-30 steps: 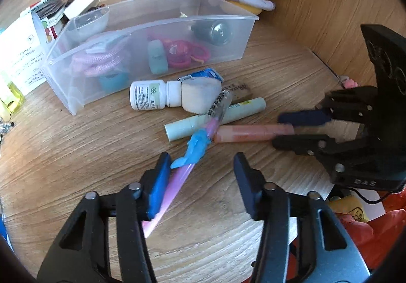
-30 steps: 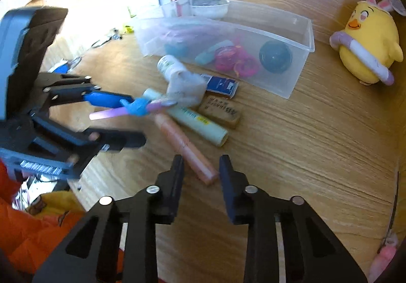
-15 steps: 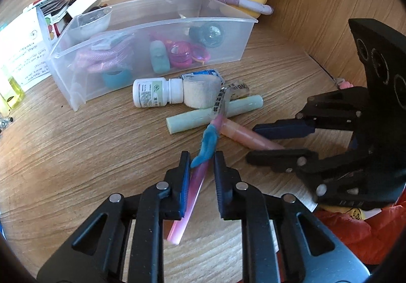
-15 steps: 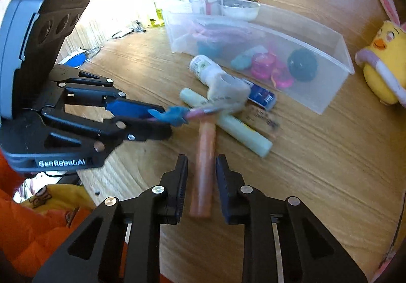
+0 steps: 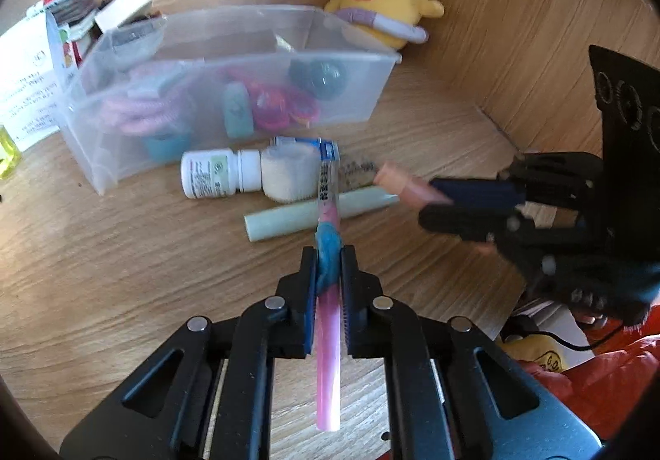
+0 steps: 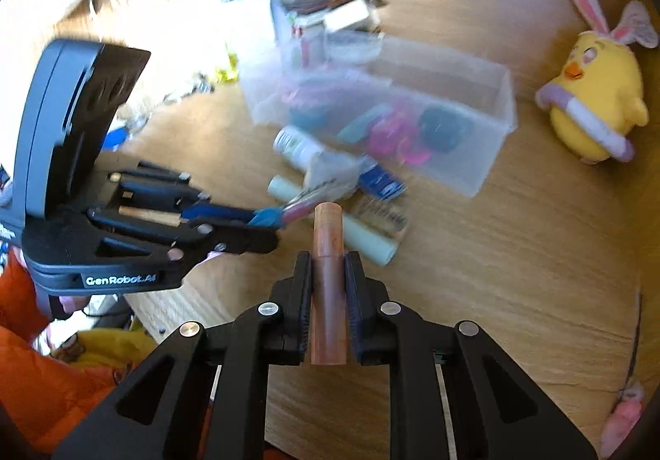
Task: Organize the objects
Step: 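Carry and drop the lip gloss into the box with the right gripper while the left drops the pen in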
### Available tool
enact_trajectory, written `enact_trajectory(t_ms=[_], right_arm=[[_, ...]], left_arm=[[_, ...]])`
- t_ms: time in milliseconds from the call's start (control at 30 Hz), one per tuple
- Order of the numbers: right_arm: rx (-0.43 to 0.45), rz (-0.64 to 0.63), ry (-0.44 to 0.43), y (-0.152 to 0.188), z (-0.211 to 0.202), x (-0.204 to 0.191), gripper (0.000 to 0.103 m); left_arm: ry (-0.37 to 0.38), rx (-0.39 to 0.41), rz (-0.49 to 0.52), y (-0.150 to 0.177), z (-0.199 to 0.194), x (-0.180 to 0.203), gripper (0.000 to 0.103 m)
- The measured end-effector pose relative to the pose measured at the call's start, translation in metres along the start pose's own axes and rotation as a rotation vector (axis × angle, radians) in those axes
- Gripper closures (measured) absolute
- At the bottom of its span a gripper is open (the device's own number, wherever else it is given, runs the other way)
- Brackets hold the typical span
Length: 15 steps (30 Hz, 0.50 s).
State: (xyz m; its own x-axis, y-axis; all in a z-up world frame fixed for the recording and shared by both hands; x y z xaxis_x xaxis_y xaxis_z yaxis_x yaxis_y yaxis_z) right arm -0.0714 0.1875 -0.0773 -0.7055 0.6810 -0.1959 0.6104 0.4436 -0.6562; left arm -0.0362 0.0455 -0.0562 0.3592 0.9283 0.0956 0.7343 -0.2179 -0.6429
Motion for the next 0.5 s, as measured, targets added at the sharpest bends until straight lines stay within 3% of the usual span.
enact_trajectory(t_ms=[267,500], right_arm=[[0.119,0.104,-0.005,-0.040,-0.020,0.015,0.089],[0.171,0.169,-0.032,-0.075,-0.018,0.023,0.089]], left_arm=[[-0.031,0.116,-0.014,-0.026,-0.037,-0.015,0.093],[-0.075,0.209,-0.035,-0.050,-0.055,-0.035,0.093]])
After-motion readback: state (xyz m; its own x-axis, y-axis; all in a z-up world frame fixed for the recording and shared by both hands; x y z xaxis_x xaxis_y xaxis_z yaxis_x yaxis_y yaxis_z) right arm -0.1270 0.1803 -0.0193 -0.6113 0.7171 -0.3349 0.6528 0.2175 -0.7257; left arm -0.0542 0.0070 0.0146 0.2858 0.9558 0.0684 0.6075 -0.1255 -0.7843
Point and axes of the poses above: each gripper's, at about its wrist camera, not at the fingertips, and z roughly the way its jaws point, x to its right, y to its underside, the point moved 1 cm from there along z, roughly the way its jaws point, and after that the axes turned 11 degrees about z, right-handed, at the moved point
